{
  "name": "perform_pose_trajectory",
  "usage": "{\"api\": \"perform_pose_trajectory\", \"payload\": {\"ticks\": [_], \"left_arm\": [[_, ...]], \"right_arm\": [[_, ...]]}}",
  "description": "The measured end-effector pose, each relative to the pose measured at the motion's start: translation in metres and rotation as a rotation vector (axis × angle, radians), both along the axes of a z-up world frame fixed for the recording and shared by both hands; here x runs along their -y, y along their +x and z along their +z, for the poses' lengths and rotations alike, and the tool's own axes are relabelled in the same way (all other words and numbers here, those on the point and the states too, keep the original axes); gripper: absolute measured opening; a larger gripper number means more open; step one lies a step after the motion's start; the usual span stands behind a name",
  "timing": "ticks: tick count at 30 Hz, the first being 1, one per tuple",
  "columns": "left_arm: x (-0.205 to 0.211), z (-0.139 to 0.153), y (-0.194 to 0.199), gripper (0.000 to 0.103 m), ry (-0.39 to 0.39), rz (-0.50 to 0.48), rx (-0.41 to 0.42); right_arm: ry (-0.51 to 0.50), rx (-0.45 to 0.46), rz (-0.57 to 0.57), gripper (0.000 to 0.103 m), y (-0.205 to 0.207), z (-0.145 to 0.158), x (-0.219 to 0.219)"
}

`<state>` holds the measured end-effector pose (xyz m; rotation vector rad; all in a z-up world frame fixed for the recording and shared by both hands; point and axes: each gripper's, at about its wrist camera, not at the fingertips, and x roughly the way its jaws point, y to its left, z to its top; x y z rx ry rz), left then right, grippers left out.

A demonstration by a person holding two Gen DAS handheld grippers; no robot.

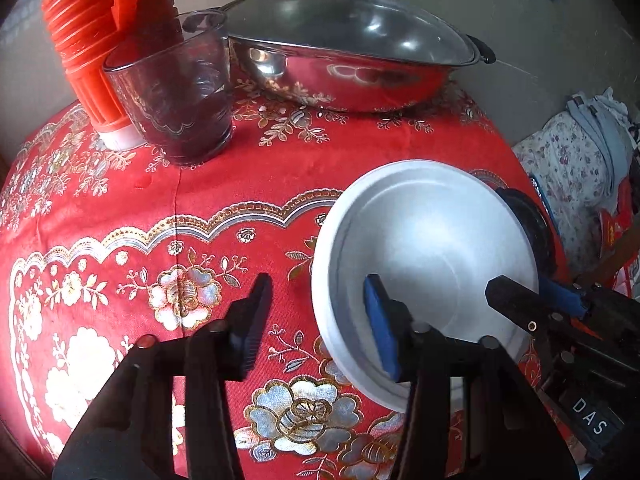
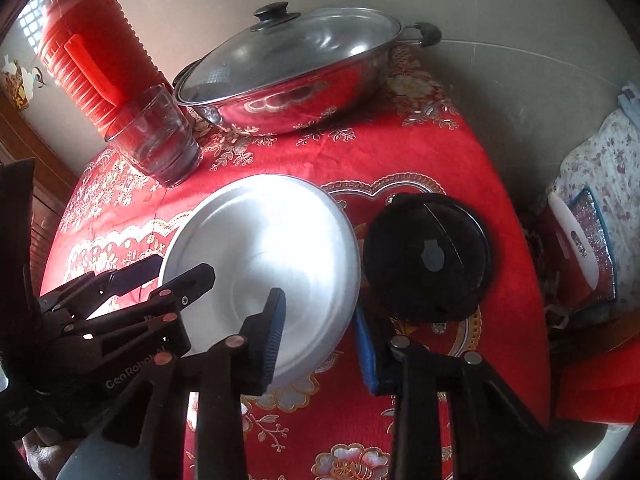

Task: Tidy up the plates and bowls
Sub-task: 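Lift the small white bowl with the left gripper and carry it to the stack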

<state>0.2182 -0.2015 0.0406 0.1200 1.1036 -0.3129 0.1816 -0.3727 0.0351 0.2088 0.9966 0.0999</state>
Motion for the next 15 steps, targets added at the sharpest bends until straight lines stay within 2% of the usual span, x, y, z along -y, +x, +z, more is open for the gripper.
{"api": "perform_pose_trajectory", "payload": {"ticks": [1,2,15], "left_arm": [[0.001,-0.002,0.001,0.018,0.0,-0.006,-0.014],[0.001,-0.003,0.001,0.019,-0.001,-0.011,-0.016],[-0.037,0.009,-0.027,0.018,0.003,0.02,0.012]], "right_arm": [[-0.015,0.0,0.004,0.021,0.0,0.0,-0.002],[-0.028,0.003,0.011,0.019,0.0,0.001,-0.004],[-0.072,0.023,0.083,0.019,-0.019,0.001,-0.037]]}}
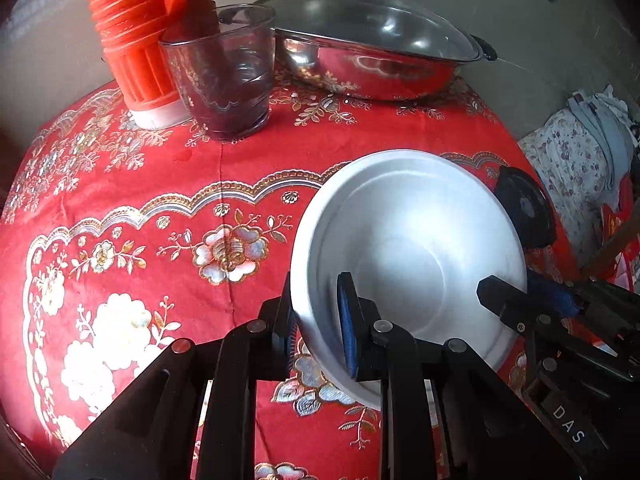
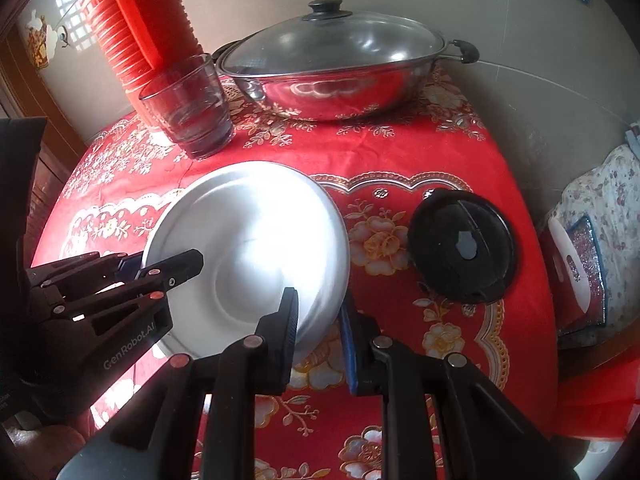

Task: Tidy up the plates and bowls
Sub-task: 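Lift the small white bowl with the left gripper and carry it to the stack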

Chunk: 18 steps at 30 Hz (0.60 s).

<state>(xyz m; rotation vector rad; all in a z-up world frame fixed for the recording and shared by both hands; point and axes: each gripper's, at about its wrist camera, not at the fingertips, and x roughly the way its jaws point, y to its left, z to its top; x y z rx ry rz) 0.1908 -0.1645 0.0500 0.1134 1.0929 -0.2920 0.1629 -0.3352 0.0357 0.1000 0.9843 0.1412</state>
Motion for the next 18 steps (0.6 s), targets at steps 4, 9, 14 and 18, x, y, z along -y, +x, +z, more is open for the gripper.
{"api": "perform_pose_trajectory", "payload": {"ticks": [4,9,14,18], "left_arm": [[-0.02,0.002,-0.015,0.018,0.0,0.02,0.005],[-0.041,0.006,-0.035,0.018,0.005,0.041,0.021],[-0.056,0.01,-0.054,0.018,0.006,0.054,0.036],[-0.066,0.013,-0.069,0.018,0.01,0.064,0.05]], "right_arm": [[-0.003,0.005,0.036,0.021,-0.014,0.002,-0.016],[-0.023,0.018,0.069,0.022,-0.034,0.005,-0.035],[-0.009,0.025,0.082,0.022,-0.052,0.006,-0.047],[-0.016,0.031,0.092,0.023,-0.065,0.006,-0.058]]}}
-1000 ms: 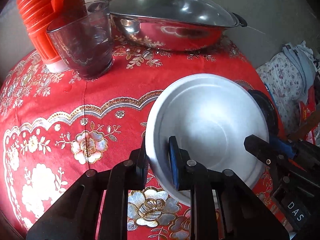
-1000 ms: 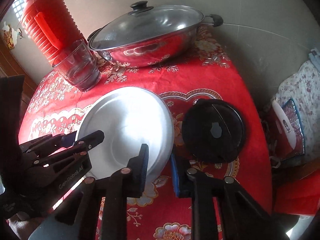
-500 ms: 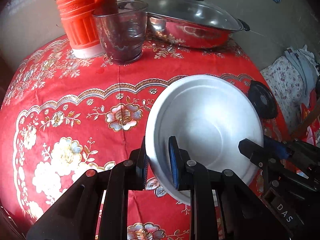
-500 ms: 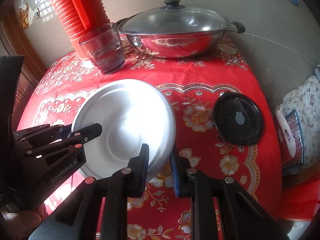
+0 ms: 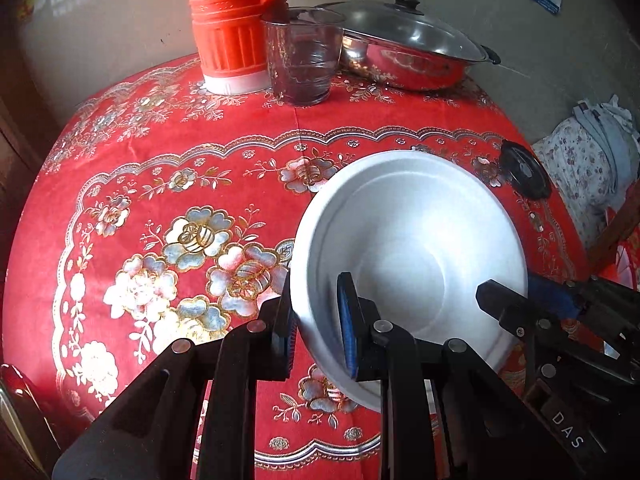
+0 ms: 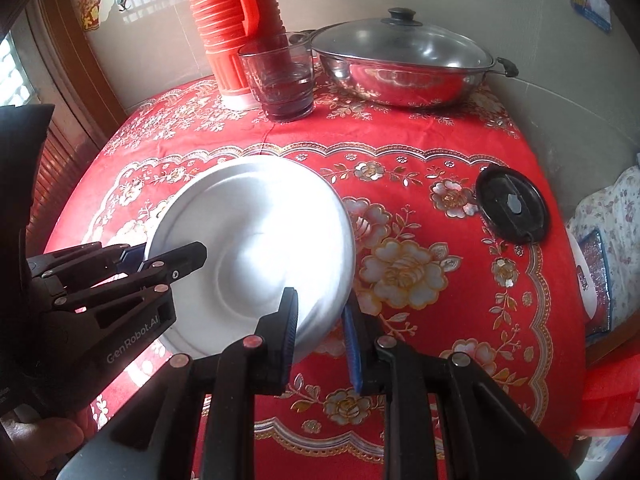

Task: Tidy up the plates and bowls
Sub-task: 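Lift the small white bowl with the left gripper and carry it to the stack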

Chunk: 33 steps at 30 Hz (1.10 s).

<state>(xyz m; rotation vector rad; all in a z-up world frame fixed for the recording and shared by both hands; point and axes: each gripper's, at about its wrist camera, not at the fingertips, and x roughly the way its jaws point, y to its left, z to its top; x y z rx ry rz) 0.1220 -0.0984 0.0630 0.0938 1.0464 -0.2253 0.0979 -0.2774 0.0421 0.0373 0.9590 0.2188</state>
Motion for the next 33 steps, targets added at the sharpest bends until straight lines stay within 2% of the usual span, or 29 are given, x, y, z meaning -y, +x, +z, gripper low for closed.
{"api": "perform_pose_trajectory", "payload": {"ticks": [13,33], "left_arm": [[-0.053,0.013,-0.053,0.018,0.009,0.066,0.055],[-0.137,0.032,-0.107,0.018,-0.001,0.175,0.115]], "right_arm": [[-0.009,0.044,0.073,0.023,-0.045,0.014,-0.045],[-0.027,0.096,0.227,0.023,-0.089,0.029,-0.123]]}}
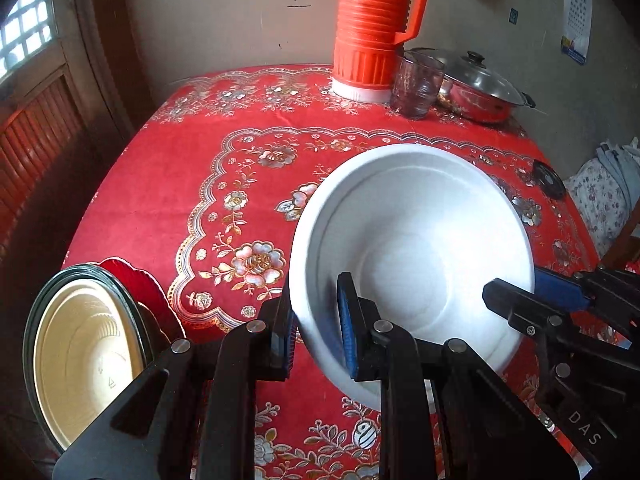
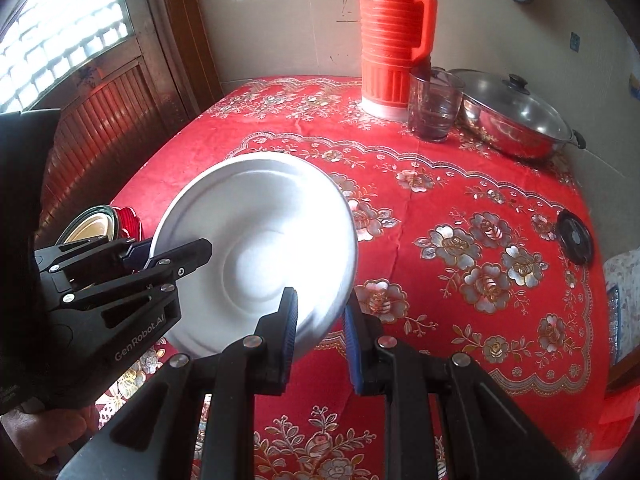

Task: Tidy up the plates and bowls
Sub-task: 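Lift the small white bowl with the left gripper and carry it to the stack, then lower the small white bowl onto the beige plate and open the left gripper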

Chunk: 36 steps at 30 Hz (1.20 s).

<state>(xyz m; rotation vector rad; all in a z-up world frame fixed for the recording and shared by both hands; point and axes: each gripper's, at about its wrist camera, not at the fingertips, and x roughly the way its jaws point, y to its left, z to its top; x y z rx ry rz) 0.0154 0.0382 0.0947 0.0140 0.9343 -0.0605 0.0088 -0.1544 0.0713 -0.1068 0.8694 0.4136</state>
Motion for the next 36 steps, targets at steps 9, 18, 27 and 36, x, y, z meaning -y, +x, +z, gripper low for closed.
{"api": "perform_pose_trajectory", "payload": {"ticks": [9,18,27,36], "left_arm": [[-0.024,0.015,-0.019,0.018,-0.016,0.026,0.028],[-0.076,0.032,-0.044,0.018,-0.017,0.118,0.062],[-0.133,0.028,-0.065,0.018,-0.002,0.23,0.051],[-0.171,0.013,-0.079,0.018,-0.004,0.298,0.017]], "right_arm": [[-0.007,0.03,0.044,0.023,-0.013,0.012,-0.019],[0.001,0.066,0.15,0.024,-0.027,0.029,-0.064],[-0.013,0.059,0.285,0.027,-0.035,0.024,-0.124],[-0.055,0.032,0.379,0.028,-0.04,0.009,-0.171]]}}
